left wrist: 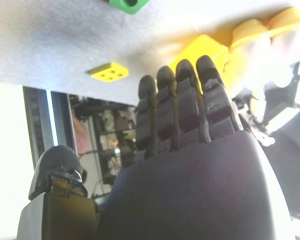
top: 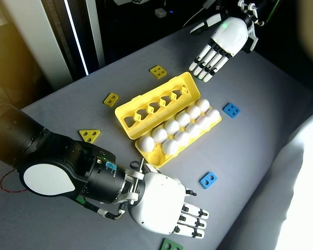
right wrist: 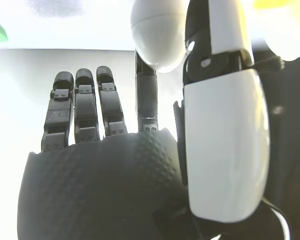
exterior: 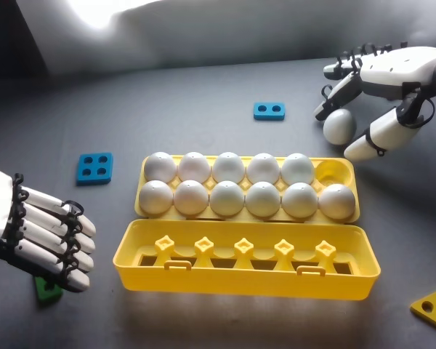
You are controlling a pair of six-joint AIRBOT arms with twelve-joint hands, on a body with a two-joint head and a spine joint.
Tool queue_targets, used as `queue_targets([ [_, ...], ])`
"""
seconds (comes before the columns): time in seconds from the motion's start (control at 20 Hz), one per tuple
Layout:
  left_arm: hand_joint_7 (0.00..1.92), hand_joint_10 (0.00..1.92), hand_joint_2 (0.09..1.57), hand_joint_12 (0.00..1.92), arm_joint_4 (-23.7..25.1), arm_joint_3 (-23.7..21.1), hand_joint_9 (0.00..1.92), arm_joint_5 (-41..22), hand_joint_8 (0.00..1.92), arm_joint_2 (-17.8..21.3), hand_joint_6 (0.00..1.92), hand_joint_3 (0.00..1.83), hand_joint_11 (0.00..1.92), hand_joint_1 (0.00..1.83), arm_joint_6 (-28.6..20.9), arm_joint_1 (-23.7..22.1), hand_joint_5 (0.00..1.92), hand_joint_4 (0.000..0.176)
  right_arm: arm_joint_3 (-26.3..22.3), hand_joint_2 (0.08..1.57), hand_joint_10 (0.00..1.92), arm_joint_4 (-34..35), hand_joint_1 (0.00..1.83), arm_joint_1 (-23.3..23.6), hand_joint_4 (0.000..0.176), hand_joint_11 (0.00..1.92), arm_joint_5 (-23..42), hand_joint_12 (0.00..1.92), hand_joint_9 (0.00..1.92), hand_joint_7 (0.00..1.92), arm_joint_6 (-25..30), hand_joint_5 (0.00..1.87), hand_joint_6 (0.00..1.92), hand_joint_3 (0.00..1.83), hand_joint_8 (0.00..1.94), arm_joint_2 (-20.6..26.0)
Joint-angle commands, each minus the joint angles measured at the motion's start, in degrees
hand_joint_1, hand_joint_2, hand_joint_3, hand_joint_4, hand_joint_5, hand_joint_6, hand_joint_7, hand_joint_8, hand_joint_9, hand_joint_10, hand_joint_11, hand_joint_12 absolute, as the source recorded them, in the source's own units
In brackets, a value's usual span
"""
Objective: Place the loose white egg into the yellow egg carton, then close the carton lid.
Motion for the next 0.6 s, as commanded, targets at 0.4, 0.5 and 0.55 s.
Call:
queue_targets([
  [0.4, 0.28, 0.01, 1.13, 0.35, -3.68, -0.05, 0.20, -3.07, 0.01, 0.72, 0.01, 0.00, 0.00, 0.00, -0.02, -0.08, 0.30, 0.000, 0.45, 0.95, 0.00, 1.34, 0.89, 0.09, 0.175, 0.00, 5.91, 0.00, 0.00, 0.05, 0.12, 0.61, 0.00, 0.00, 0.00, 0.64],
  [0.5, 0.24, 0.00, 1.12, 0.25, -3.68, -0.05, 0.16, -3.07, 0.00, 0.73, 0.01, 0.00, 0.00, 0.00, -0.02, -0.08, 0.26, 0.000, 0.45, 0.96, 0.00, 1.49, 0.90, 0.09, 0.165, 0.00, 6.31, 0.00, 0.00, 0.06, 0.12, 0.61, 0.00, 0.00, 0.00, 0.63],
  [0.55, 0.25, 0.01, 1.13, 0.25, -3.68, -0.06, 0.17, -3.07, 0.01, 0.73, 0.01, 0.00, 0.00, 0.00, -0.02, -0.07, 0.27, 0.000, 0.45, 0.95, 0.00, 1.50, 0.91, 0.09, 0.162, 0.00, 6.38, 0.00, 0.00, 0.06, 0.12, 0.61, 0.00, 0.00, 0.00, 0.63],
])
